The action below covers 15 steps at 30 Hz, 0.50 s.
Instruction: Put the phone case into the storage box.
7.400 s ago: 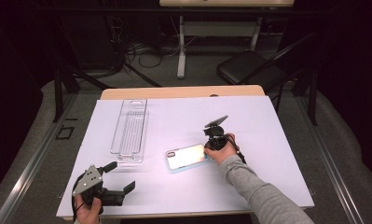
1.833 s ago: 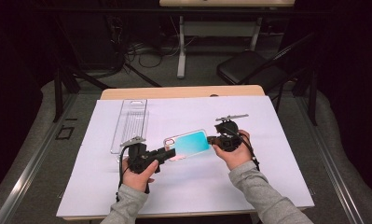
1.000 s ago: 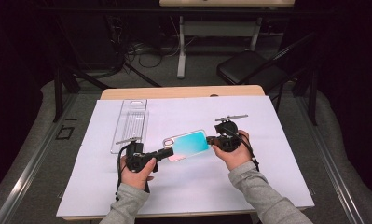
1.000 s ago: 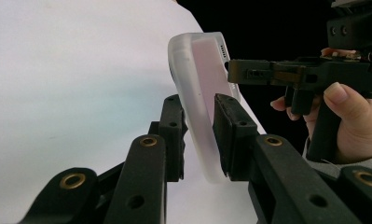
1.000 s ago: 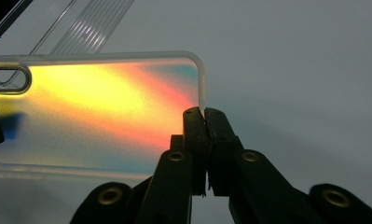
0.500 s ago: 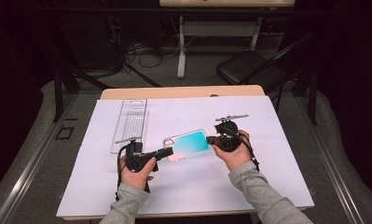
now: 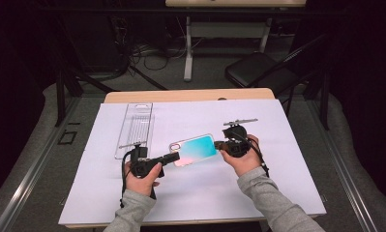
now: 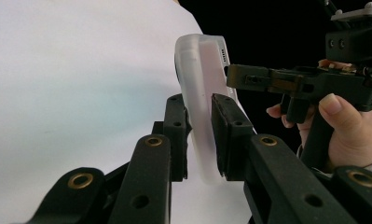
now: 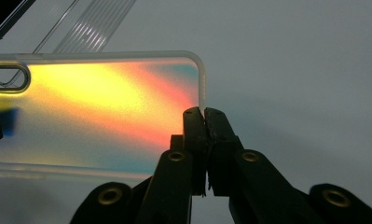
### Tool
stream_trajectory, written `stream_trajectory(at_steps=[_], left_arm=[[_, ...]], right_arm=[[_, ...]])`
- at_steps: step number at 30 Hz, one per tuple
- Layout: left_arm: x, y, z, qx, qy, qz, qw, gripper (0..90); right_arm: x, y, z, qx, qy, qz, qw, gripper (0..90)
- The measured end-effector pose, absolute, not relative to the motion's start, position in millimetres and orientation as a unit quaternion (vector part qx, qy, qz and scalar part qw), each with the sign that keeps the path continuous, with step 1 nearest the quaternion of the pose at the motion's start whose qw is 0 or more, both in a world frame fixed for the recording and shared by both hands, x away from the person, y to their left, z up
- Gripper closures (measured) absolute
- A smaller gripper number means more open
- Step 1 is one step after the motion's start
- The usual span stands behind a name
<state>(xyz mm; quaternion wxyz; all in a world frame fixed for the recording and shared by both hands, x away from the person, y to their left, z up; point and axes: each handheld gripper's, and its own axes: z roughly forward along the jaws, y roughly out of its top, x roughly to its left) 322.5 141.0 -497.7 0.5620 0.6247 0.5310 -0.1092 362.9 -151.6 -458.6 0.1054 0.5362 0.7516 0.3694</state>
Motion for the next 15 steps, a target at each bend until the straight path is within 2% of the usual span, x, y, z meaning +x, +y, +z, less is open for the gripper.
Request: stream_trajectory(at_steps=[15], left_arm=[[322.7, 142.4, -496.9, 0.613, 0.540, -0.127, 0.563, 78.4]], right_arm=[[363.0, -151.5, -459.1, 0.537, 0.752, 0.369, 0.103, 88.5]])
